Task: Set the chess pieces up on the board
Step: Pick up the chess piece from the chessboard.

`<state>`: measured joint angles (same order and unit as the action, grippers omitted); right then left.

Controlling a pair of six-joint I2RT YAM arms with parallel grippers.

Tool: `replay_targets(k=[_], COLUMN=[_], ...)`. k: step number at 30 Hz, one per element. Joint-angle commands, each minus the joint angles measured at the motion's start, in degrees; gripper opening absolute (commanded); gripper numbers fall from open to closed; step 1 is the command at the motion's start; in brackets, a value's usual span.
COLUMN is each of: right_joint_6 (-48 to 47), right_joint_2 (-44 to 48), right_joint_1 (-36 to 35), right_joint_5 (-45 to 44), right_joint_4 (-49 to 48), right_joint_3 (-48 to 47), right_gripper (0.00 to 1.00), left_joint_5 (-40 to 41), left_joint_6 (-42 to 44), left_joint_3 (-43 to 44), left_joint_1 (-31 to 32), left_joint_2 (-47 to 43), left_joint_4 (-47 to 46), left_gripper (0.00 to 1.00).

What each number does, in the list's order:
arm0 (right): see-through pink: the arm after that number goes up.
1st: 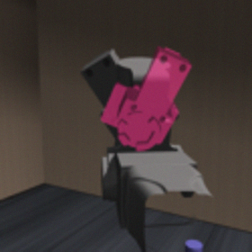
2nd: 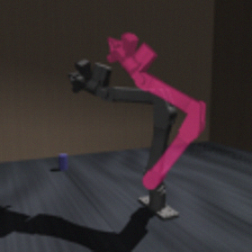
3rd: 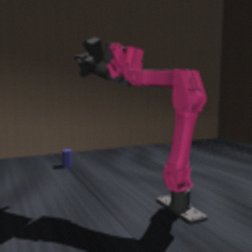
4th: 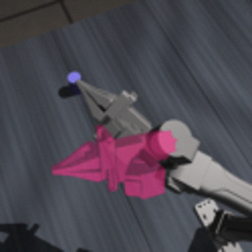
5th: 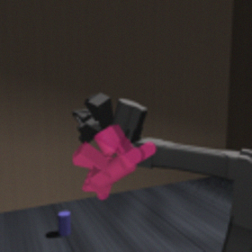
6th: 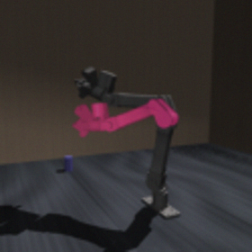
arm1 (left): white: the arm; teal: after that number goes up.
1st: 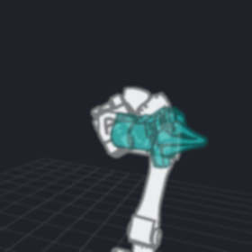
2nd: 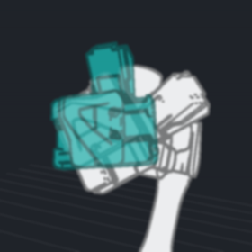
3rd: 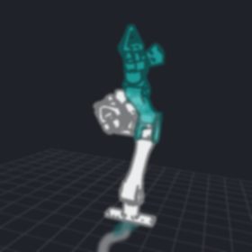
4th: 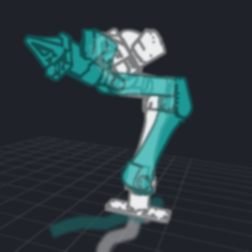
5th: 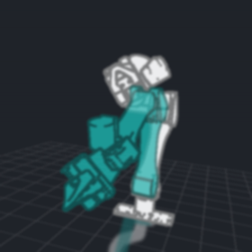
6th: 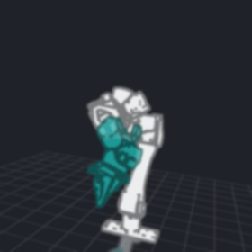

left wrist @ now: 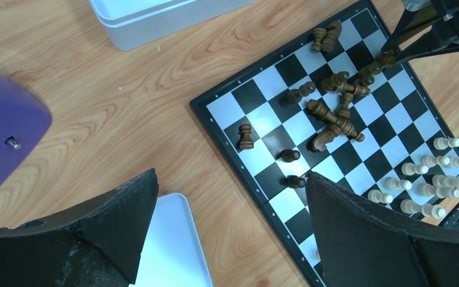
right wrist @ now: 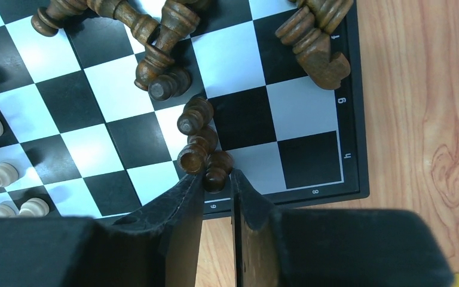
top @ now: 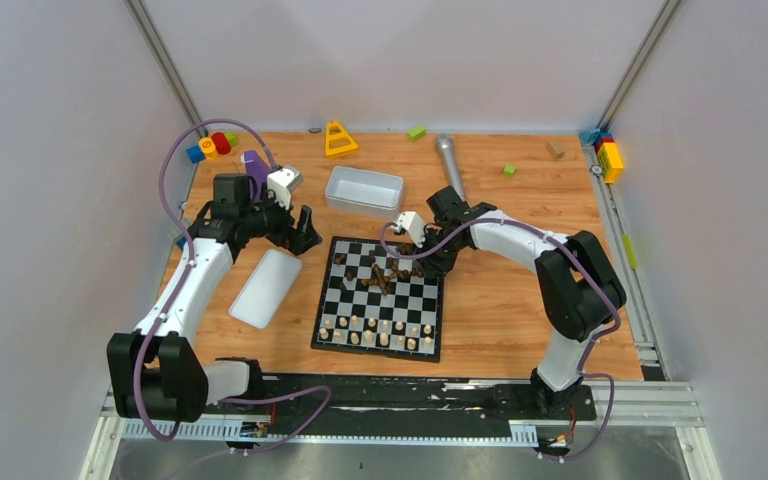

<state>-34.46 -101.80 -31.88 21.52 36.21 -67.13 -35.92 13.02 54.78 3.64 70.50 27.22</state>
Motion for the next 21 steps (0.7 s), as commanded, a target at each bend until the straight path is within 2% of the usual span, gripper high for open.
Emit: replay_targets(k=[1,11,21], right_joint_6=[-1.19,-0.67,0.40], right_joint_2=[-0.83,-0.68,0.35], right_joint_1=[-0.53,-0.55,-0.52], right_joint_5=[-0.22,-1.18,-6.19], right_joint_4=[-0.87,-0.87,-0.95], right_joint_3=[-2.35,-2.87,-2.75], right_gripper=[0.22,0.14,0.06], left_joint_5=[-0.56,-0.82,-1.13], left_joint_6=[0.98,1.09,1.22], left_joint_3=[0.50,0.59,0.50], left_joint_1=[0.06,0.05,0.11], left_joint_2=[-0.67,-1.00,-1.52], left_joint_4=[-1.05,-0.71,-0.44], left_gripper=[1.00,1.00,1.00])
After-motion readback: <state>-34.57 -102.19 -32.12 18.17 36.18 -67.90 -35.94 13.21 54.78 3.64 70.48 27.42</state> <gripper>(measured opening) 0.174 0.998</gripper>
